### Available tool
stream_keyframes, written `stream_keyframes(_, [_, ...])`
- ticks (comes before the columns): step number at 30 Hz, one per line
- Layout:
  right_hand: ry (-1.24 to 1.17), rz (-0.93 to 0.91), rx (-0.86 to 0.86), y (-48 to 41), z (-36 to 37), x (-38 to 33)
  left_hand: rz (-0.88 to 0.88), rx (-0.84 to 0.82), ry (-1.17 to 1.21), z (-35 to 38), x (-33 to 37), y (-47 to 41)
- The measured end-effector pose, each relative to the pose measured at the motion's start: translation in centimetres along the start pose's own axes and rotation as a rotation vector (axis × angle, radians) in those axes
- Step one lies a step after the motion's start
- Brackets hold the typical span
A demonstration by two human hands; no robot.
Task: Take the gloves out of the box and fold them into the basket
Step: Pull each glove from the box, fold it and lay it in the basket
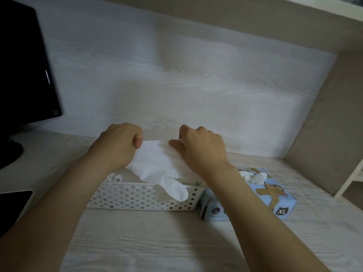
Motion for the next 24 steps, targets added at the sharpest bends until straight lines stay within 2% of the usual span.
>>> stream_keyframes(7, [-0.086,-0.074,-0.218,-2.8,3.6,-1.9,-0.166,-0.123,-0.208,1.7,-2.8,0.2])
stream_keyframes(11, [-0.104,-0.104,-0.225,-3.0,4.4,-2.7,-0.23,-0.213,-0.321,2.5,-3.9,0.3])
stream_keyframes(14, [0.011,-0.186,-0.131,-2.7,3.7,-3.4,-0.202,-0.241,-0.375,2.8,-3.4,0.4])
stream_keyframes(16, [-0.032,-0.218,-0.097,-2.1,2.9,-3.7,-0.12,-0.237,-0.458,2.9,-2.4,0.3])
stream_keyframes(17, [-0.107,-0.206,-0.143,-1.9,2.8,-3.6,-0.046,-0.221,-0.494,2.9,-1.6,0.1])
stream_keyframes(19, [-0.244,-0.137,-0.371,-1.0,3.6,-2.8,0.099,-0.2,-0.435,3.0,0.2,0.1])
stream_keyframes(21, [-0.238,-0.1,-0.6,0.4,5.0,-2.1,0.17,-0.221,-0.214,3.3,1.6,0.4])
stream_keyframes(22, [-0.218,-0.103,-0.639,0.9,5.4,-1.8,0.176,-0.244,-0.108,3.7,2.2,0.6])
stream_keyframes(24, [-0.251,-0.112,-0.593,1.2,5.6,-1.6,0.162,-0.337,-0.01,4.7,2.7,1.0])
Point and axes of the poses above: each hand's wrist, its own y-axis away from the middle knuckle, its own z-axis out of the palm, x = y × z, the point moved 9 cm from there along -y, towards the middle knuckle, and after that the axes turned 2 degrees about z, right-handed, at the moved point
